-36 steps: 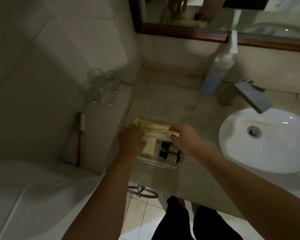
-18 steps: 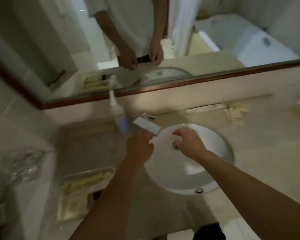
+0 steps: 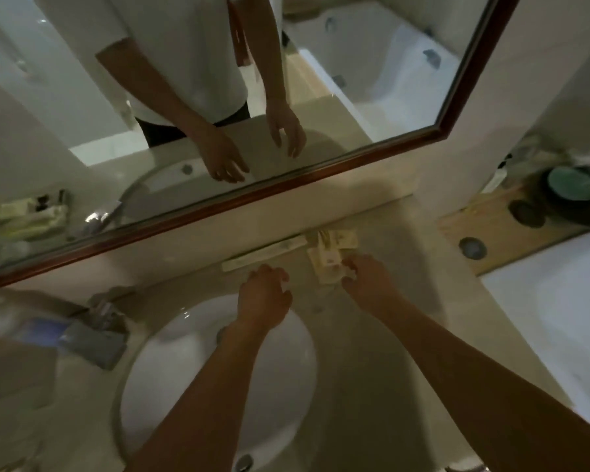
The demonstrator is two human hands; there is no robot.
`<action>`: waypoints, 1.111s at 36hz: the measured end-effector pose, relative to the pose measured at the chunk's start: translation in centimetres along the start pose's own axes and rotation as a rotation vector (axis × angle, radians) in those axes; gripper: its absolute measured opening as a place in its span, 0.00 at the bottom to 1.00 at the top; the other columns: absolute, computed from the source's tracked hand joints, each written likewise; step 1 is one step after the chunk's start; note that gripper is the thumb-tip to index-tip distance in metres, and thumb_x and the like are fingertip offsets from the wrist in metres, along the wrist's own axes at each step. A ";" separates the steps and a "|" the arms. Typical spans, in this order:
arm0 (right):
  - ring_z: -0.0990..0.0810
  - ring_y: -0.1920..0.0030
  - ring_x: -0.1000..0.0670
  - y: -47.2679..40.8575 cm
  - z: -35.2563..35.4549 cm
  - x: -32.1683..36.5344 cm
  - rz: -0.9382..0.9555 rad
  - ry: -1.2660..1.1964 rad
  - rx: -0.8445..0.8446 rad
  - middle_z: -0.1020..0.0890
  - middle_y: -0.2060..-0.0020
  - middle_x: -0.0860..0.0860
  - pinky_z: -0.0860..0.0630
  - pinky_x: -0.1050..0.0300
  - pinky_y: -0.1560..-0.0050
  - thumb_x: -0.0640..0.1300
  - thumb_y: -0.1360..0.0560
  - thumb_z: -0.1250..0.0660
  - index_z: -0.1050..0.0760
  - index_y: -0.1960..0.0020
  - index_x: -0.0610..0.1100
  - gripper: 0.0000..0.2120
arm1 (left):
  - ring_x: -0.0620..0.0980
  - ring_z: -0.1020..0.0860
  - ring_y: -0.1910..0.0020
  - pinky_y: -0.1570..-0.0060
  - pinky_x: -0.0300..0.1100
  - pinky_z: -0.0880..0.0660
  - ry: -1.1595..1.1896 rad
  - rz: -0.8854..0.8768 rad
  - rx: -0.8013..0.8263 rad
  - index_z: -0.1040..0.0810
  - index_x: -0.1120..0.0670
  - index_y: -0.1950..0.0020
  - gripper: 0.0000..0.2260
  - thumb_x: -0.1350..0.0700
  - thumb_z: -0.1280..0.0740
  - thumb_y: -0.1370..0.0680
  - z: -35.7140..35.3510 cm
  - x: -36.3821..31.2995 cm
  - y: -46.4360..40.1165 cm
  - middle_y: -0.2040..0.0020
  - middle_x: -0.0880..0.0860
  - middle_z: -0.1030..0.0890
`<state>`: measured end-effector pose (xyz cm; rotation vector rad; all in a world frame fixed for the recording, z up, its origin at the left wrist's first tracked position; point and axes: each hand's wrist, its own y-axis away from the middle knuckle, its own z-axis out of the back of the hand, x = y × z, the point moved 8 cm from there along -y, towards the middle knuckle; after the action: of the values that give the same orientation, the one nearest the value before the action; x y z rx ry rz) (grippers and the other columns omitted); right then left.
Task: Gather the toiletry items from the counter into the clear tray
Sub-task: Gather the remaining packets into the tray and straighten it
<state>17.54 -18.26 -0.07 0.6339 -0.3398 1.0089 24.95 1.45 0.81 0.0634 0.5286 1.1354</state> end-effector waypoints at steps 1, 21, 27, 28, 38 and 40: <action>0.24 0.39 0.43 -0.9 0.3 -0.6 0.001 0.003 0.014 0.24 0.38 0.44 0.31 0.53 0.38 0.42 0.26 0.34 0.27 0.34 0.44 0.19 | 0.54 0.26 0.41 0.43 0.46 0.28 0.011 0.013 0.000 0.25 0.49 0.37 0.16 0.52 0.34 0.24 -0.5 -0.7 -0.8 0.39 0.53 0.25; 0.28 0.39 0.41 -10.9 -4.3 -3.4 0.015 0.228 0.145 0.27 0.38 0.43 0.28 0.47 0.44 0.65 0.29 0.36 0.38 0.29 0.49 0.35 | 0.56 0.38 0.26 0.33 0.57 0.36 -0.128 0.309 -0.093 0.35 0.49 0.28 0.25 0.59 0.37 0.25 -4.5 2.1 -10.6 0.25 0.52 0.35; 0.28 0.40 0.40 -11.3 -4.9 -2.2 0.061 0.304 0.044 0.28 0.39 0.42 0.29 0.46 0.43 0.68 0.33 0.35 0.39 0.31 0.50 0.38 | 0.57 0.39 0.25 0.31 0.61 0.38 -0.161 0.312 -0.124 0.35 0.50 0.27 0.28 0.63 0.38 0.27 -4.6 3.5 -11.4 0.26 0.53 0.35; 0.28 0.40 0.40 -11.3 -5.0 -2.1 0.059 0.302 0.042 0.28 0.39 0.42 0.29 0.46 0.43 0.67 0.33 0.34 0.39 0.30 0.51 0.37 | 0.57 0.38 0.26 0.31 0.61 0.38 -0.178 0.309 -0.129 0.35 0.50 0.27 0.28 0.63 0.38 0.27 -4.6 3.6 -11.5 0.26 0.53 0.35; 0.25 0.41 0.42 -11.6 -5.2 -2.5 0.044 0.136 0.067 0.25 0.40 0.43 0.26 0.49 0.43 0.49 0.28 0.30 0.42 0.26 0.52 0.34 | 0.58 0.28 0.41 0.42 0.54 0.33 -0.235 0.344 -0.127 0.25 0.51 0.37 0.21 0.67 0.37 0.27 -4.5 4.9 -11.3 0.40 0.55 0.25; 0.24 0.42 0.42 -11.4 -5.0 -2.6 0.020 0.037 0.083 0.24 0.40 0.44 0.25 0.49 0.45 0.43 0.27 0.31 0.42 0.26 0.52 0.34 | 0.57 0.26 0.43 0.44 0.53 0.33 -0.228 0.347 -0.132 0.24 0.51 0.39 0.19 0.66 0.37 0.27 -4.5 5.0 -11.1 0.42 0.54 0.24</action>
<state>25.96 -21.10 -9.15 0.6871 -0.2725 1.0565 33.97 0.08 -8.42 0.1734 0.2420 1.4782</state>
